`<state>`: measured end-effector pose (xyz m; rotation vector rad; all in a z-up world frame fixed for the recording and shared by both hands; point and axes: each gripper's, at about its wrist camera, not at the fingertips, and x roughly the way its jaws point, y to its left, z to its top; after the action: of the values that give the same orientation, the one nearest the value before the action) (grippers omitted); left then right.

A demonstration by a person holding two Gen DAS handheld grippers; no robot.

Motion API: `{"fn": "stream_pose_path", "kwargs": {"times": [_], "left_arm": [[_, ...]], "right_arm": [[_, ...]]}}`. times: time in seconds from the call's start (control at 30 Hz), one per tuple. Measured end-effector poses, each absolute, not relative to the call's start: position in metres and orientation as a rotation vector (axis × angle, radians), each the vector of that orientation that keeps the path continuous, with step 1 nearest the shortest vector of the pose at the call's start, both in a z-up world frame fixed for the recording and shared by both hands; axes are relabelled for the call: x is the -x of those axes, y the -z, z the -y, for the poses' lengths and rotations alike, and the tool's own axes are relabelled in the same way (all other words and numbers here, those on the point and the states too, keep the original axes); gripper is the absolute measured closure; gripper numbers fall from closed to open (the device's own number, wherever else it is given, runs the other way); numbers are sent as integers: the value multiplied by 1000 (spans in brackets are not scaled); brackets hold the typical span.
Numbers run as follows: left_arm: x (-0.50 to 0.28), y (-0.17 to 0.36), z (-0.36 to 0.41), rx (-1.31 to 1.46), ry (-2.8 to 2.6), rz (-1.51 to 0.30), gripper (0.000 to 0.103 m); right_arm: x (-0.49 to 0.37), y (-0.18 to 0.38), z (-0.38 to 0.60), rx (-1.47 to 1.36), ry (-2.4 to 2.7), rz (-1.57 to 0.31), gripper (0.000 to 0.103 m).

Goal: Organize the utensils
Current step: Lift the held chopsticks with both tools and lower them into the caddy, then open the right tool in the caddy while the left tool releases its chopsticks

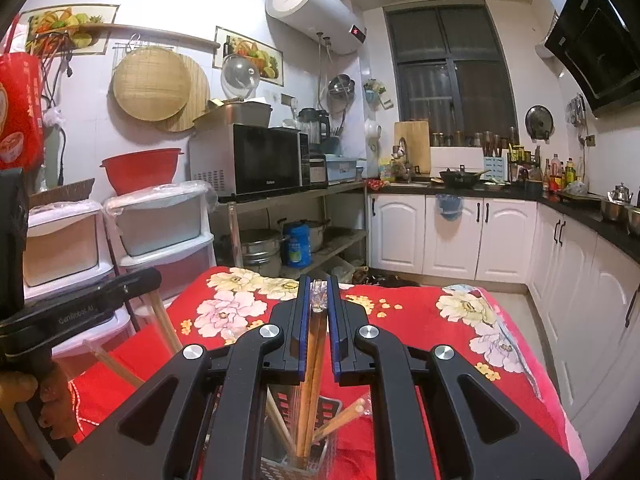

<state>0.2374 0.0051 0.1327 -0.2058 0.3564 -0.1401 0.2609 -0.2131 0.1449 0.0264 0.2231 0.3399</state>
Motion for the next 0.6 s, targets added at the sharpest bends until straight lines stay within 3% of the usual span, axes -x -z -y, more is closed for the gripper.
{"fn": "stream_pose_path", "kwargs": {"times": [0.6], "left_arm": [[-235,-112,-3,206,160,-416,101]], "right_arm": [[-249,-128,218,-30,-352,-289,93]]}}
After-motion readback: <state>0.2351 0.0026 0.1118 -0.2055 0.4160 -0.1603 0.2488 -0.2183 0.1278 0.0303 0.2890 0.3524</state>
